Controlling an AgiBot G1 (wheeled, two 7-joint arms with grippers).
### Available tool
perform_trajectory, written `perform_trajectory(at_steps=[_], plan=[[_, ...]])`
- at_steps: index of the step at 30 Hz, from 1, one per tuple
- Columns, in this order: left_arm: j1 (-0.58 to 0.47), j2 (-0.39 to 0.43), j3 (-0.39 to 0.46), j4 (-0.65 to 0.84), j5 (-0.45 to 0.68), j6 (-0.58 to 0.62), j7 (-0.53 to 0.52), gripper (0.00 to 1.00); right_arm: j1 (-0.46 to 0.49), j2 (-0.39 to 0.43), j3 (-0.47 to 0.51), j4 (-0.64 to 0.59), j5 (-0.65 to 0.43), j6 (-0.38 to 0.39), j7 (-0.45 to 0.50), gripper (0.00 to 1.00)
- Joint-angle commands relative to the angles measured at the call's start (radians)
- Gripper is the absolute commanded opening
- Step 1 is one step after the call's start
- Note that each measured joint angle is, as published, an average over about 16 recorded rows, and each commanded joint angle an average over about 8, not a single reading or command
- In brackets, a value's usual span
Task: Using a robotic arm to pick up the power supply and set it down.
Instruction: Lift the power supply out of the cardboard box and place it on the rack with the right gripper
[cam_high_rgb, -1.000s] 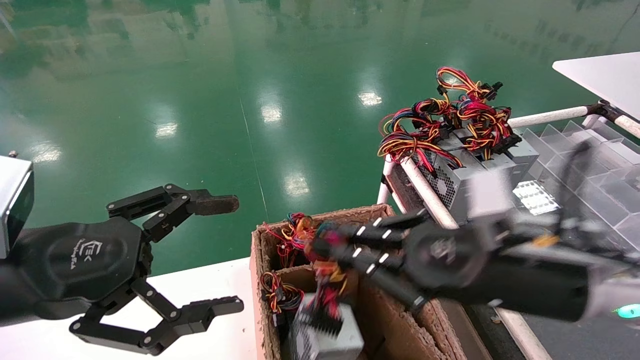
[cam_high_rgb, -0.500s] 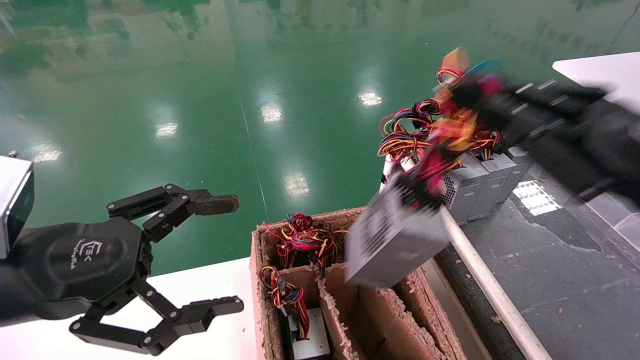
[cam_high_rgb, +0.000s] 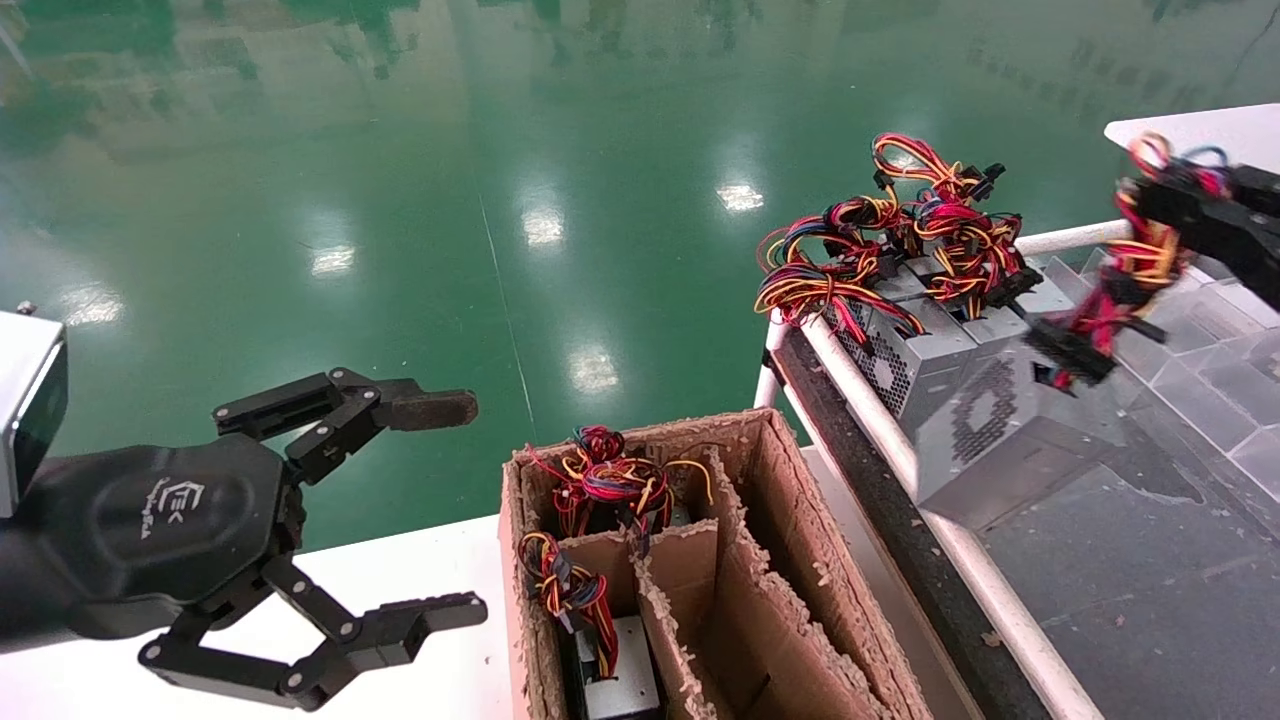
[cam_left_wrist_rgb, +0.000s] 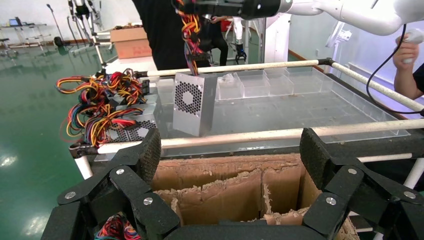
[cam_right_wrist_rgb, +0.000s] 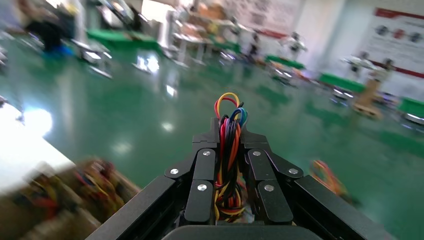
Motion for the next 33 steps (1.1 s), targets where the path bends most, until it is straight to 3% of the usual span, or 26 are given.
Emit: perform_trajectory(at_steps=[1,15,33], plan=[[0.000,0.000,0.000,0.000,0.000,0.000,0.000,1.00,0.004,0.017,0.001,-0.045,-0.019,0.000,-0.026,0.00],[0.000,0.000,0.000,0.000,0.000,0.000,0.000,1.00,0.047,0.019,-0.042,-0.211,-0.103,-0.044,-0.100,0.00],[0.000,0.000,0.000,0.000,0.000,0.000,0.000,1.00,0.252,-0.149,-0.147,-0.388,-0.217,-0.103,-0.062,0.00]])
